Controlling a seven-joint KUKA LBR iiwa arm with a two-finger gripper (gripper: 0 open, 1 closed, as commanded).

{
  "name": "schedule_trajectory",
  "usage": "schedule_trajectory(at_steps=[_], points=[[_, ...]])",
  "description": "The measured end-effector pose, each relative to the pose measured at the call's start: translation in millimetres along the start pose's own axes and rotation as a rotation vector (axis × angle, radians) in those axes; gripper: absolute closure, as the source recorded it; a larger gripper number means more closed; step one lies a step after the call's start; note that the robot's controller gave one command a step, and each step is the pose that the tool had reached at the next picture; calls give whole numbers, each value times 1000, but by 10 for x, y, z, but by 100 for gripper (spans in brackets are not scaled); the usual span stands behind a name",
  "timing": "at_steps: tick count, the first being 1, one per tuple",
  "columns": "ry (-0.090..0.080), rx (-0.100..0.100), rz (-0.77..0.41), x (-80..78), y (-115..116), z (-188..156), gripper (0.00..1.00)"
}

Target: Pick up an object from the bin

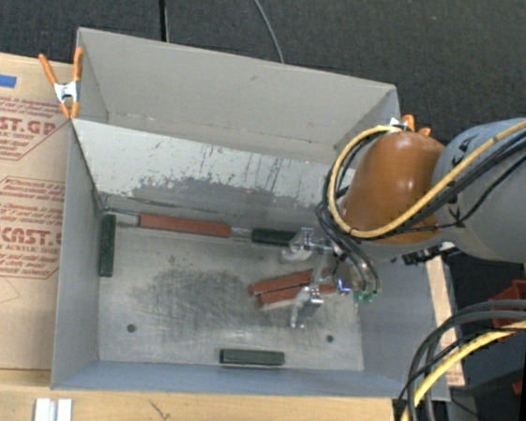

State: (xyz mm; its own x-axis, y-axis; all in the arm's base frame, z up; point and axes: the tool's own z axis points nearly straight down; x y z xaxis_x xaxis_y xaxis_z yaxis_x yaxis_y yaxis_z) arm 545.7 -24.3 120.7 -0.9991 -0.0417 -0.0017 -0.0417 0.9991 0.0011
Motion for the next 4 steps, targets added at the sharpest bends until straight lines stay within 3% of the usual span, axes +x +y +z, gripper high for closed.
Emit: schedule_trajectory(at_steps=[1, 2, 4], points=[[-5, -2, -52, -92, -153, 494, 0], [-21, -4, -7, -136, -175, 434, 100], [-15, -4, -7, -126, -172, 401, 100]])
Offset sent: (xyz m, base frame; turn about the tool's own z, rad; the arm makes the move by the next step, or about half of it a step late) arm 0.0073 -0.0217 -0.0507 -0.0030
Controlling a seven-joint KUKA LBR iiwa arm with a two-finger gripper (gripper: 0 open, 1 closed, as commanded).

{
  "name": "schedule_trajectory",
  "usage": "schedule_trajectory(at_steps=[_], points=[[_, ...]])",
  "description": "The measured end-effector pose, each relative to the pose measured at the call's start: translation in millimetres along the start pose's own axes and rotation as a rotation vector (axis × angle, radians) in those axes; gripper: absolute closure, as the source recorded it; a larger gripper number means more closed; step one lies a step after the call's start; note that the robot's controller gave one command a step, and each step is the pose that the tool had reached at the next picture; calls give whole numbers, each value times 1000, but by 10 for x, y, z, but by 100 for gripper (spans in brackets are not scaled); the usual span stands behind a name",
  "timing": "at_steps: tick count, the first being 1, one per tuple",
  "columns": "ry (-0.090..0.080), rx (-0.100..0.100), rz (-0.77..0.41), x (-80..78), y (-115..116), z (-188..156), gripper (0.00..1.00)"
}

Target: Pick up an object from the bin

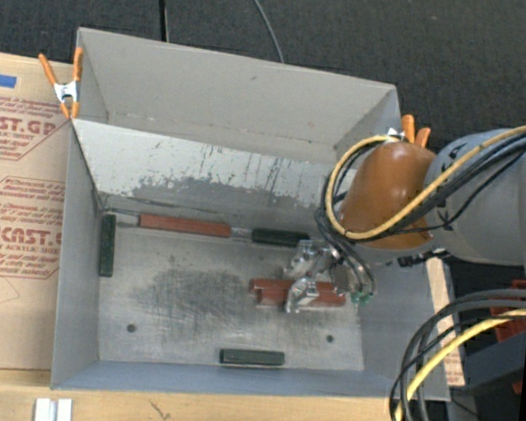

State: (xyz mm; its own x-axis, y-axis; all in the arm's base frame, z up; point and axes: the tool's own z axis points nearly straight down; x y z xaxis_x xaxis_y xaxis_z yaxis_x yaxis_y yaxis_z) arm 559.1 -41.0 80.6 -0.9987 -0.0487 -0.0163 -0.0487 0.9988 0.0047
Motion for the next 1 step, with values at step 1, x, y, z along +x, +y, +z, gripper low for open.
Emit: schedule_trajectory(at_steps=[1], points=[[19, 1, 0, 39, -3, -125, 100]])
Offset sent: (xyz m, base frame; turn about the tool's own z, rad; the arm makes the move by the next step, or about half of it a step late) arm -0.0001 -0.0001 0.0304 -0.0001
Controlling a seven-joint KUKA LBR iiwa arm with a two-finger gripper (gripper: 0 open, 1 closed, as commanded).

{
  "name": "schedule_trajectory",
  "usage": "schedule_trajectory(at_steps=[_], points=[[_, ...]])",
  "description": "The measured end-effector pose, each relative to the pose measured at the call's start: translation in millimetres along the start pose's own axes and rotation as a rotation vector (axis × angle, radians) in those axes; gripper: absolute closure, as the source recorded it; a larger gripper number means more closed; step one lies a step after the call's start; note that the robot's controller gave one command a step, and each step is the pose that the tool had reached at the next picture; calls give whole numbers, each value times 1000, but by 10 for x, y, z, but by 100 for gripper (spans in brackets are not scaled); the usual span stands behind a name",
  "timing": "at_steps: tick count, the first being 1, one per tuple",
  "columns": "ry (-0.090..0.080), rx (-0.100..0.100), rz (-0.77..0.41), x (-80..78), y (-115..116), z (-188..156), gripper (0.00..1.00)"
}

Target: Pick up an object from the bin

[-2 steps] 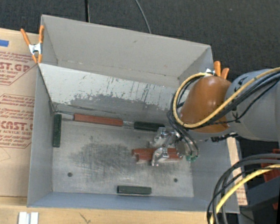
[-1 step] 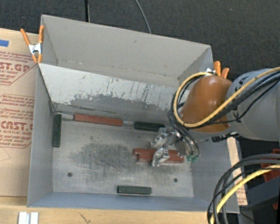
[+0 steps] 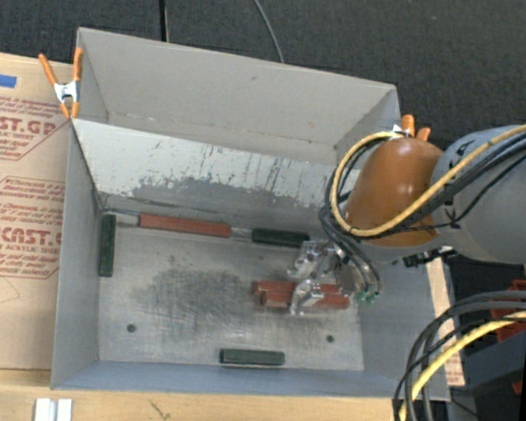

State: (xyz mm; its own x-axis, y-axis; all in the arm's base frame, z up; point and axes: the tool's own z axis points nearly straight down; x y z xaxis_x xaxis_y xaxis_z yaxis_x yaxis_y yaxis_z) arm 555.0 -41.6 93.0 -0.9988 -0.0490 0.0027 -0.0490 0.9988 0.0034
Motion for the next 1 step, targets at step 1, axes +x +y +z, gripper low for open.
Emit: schedule_trajectory(at_steps=[1], points=[[0, 2, 0, -1, -4, -212, 100]])
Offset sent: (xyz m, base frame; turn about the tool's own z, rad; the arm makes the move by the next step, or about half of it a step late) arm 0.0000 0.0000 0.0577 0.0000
